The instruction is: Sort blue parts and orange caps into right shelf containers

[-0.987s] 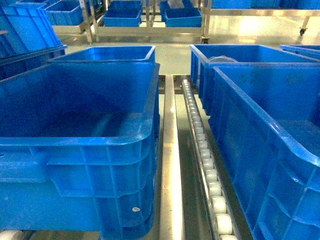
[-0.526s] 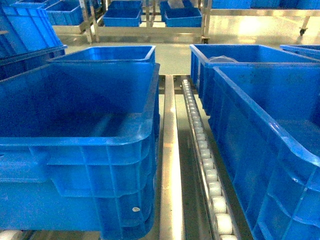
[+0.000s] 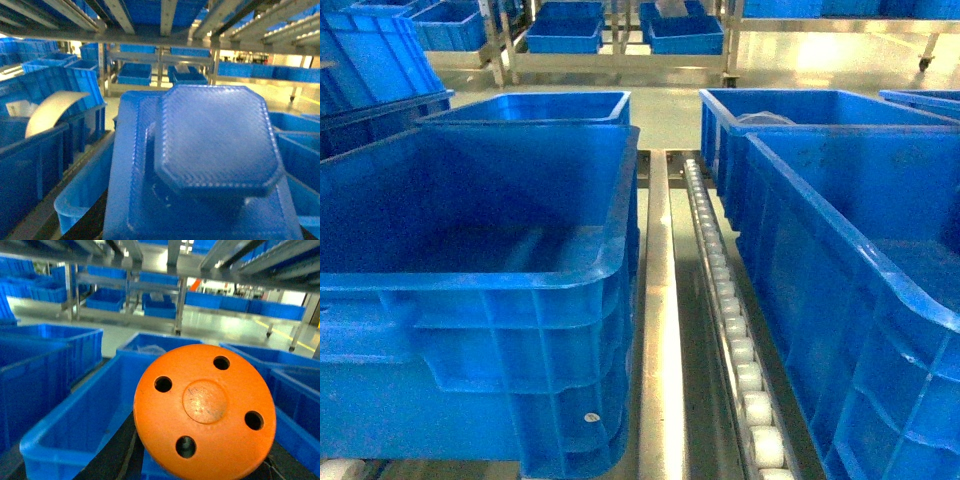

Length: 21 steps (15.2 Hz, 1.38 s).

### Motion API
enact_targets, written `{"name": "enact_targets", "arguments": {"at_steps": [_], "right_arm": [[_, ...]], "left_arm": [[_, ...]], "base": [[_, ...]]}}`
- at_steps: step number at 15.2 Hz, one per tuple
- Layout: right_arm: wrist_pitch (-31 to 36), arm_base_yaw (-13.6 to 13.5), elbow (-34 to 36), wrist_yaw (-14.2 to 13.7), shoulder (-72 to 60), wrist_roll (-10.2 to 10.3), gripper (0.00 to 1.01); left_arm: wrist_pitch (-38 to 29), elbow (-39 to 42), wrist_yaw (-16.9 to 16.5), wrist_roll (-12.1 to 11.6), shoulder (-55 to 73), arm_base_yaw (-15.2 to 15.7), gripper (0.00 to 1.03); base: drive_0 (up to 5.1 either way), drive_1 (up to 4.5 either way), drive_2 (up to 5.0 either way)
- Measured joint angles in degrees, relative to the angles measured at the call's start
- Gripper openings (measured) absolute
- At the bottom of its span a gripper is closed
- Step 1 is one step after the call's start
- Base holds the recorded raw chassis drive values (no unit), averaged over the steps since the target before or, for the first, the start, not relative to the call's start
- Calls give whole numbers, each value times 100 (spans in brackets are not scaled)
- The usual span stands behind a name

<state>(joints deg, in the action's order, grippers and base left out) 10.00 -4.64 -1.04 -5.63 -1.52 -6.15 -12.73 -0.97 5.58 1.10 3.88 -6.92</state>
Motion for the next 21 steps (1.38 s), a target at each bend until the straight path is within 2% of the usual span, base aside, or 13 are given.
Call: {"name": "enact_targets", "arguments": {"at_steps": [2, 5, 7, 8, 11, 12, 13, 14, 15, 16, 19, 20, 21], "right_arm": [[186, -142, -157, 17, -680, -166, 42], [2664, 334, -1235, 494, -3593, -341, 42], [3519, 361, -2194, 570, -5799, -334, 42], [3668, 369, -2708, 522, -6758, -284, 42], [3585, 341, -3132, 269, -7864, -280, 78], [3628, 317, -3130, 219, -7768, -297, 91], [3637, 315, -3132, 221, -7707, -297, 99], [3683, 398, -3077, 411, -7700, -164, 91], [3788, 435, -2638, 538, -7407, 229, 74], [3875, 444, -2269, 540, -7123, 413, 59], [3930, 444, -1327, 549, -6253, 529, 11], [3873, 444, -1121, 551, -6000, 535, 1], [3770, 444, -916, 551, -5696, 538, 1]], "left_arm": [[-1040, -234, 459, -83, 1244, -667, 43], [-3613, -1711, -37, -184, 4492, -350, 43], [-3836, -3064, -146, -162, 6850, -236, 43], [-3624, -3604, -37, -195, 7864, -234, 52], [-3556, -3923, 146, 2, 8550, -251, 92], [-3591, -3834, 151, 111, 8236, -275, 100], [-3644, -3834, 151, 192, 8135, -278, 98], [-3451, -3797, 264, 151, 8172, -280, 93], [-3589, -3244, 295, 28, 7923, -197, 77], [-3722, -2817, 247, -4, 7600, -98, 63], [-3904, -1674, -13, -9, 6649, 164, 15], [-3884, -1425, -74, -2, 6382, 219, 1], [-3829, -1185, -138, -15, 6037, 280, 2]], "base": [[0, 0, 0], [0, 0, 0], [0, 0, 0], [0, 0, 0], [0, 0, 0], [0, 0, 0], [0, 0, 0], [0, 0, 0], [0, 0, 0], [0, 0, 0], [0, 0, 0], [0, 0, 0], [0, 0, 0]]}}
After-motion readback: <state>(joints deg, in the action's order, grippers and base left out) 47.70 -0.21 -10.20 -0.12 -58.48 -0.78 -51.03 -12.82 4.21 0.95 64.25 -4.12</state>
